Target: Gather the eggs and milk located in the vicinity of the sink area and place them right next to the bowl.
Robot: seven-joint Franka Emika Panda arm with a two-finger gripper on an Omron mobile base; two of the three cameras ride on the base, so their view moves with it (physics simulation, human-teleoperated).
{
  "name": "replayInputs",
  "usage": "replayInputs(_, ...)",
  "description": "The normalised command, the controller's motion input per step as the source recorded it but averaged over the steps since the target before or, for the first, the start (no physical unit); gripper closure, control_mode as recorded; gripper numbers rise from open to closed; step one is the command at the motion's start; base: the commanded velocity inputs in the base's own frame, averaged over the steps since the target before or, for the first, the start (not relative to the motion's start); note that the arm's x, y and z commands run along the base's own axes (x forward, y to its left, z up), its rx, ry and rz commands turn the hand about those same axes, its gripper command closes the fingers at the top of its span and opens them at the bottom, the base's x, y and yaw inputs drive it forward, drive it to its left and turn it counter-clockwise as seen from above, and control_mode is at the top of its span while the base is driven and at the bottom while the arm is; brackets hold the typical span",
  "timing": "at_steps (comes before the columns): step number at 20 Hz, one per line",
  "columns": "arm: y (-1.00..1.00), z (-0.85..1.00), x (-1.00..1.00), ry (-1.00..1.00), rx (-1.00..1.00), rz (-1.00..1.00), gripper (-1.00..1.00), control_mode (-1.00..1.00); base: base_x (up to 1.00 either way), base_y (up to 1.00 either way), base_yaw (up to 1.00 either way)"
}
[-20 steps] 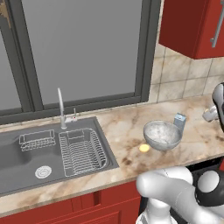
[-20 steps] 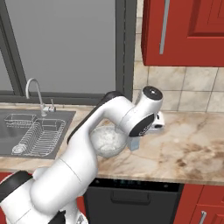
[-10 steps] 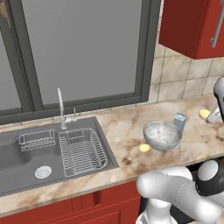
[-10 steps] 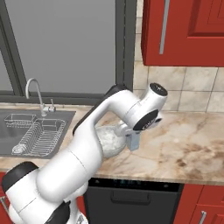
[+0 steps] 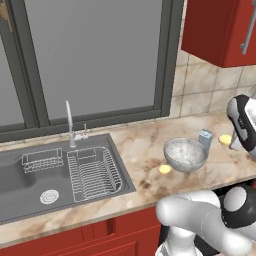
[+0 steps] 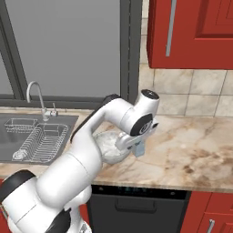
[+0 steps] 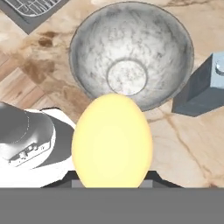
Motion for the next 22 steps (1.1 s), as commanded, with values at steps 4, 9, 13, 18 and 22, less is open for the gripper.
replayInputs(4, 0.16, -0.61, -0.09, 0.0, -0.18, 0.0, 1.0, -1.0, 0.0, 0.0, 0.0)
replayInputs(9, -0.19, -0.13, -0.16, 0.0, -0.1, -0.01, 1.0, -1.0, 0.0, 0.0, 0.0)
replayInputs(13, -0.32, -0.12, 0.24, 0.03, -0.03, -0.04, 1.0, -1.0, 0.0, 0.0, 0.0)
replayInputs(18, -0.17, -0.34, 0.49, 0.02, 0.02, -0.04, 1.0, -1.0, 0.0, 0.0, 0.0)
replayInputs(22, -0.22, -0.28, 0.47, 0.0, 0.15, -0.01, 1.0, -1.0, 0.0, 0.0, 0.0)
